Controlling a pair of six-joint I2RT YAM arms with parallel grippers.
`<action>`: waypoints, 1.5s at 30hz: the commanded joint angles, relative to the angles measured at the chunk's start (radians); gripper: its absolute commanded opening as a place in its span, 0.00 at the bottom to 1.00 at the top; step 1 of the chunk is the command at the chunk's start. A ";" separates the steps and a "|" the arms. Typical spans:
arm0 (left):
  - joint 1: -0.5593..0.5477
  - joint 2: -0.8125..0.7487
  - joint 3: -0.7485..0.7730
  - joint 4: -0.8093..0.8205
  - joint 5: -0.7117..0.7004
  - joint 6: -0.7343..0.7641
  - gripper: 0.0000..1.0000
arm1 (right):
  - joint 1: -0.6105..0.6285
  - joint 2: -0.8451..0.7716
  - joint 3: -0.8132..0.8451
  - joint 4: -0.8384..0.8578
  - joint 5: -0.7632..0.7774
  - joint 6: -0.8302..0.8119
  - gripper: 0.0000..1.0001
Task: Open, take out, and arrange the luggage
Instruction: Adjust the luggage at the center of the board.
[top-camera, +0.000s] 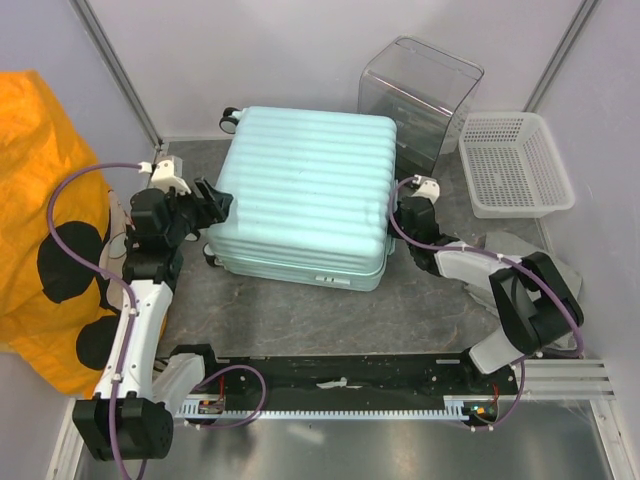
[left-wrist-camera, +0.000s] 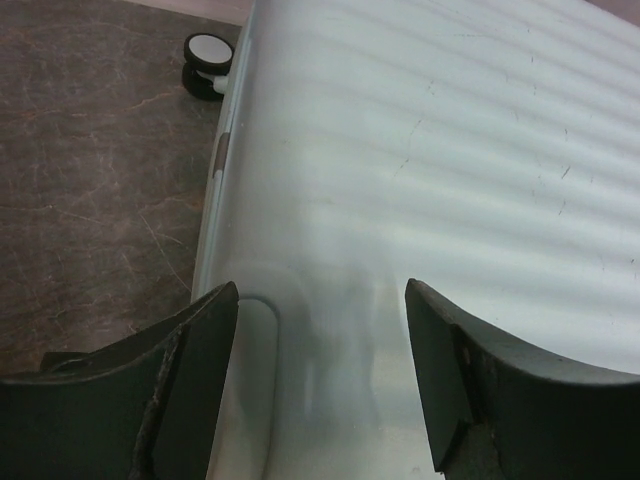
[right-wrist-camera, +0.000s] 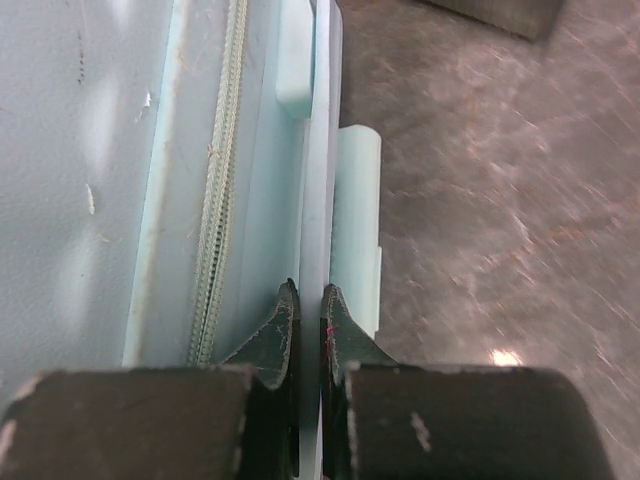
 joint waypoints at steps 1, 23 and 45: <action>-0.002 -0.014 -0.039 0.002 0.024 0.043 0.75 | 0.086 0.125 0.131 0.065 -0.220 -0.070 0.00; -0.002 -0.147 -0.076 -0.067 -0.065 0.005 0.77 | 0.111 0.324 0.572 -0.080 -0.212 -0.171 0.73; 0.150 0.037 0.119 -0.064 -0.052 -0.001 0.85 | 0.042 -0.409 -0.089 0.135 -0.483 -0.379 0.85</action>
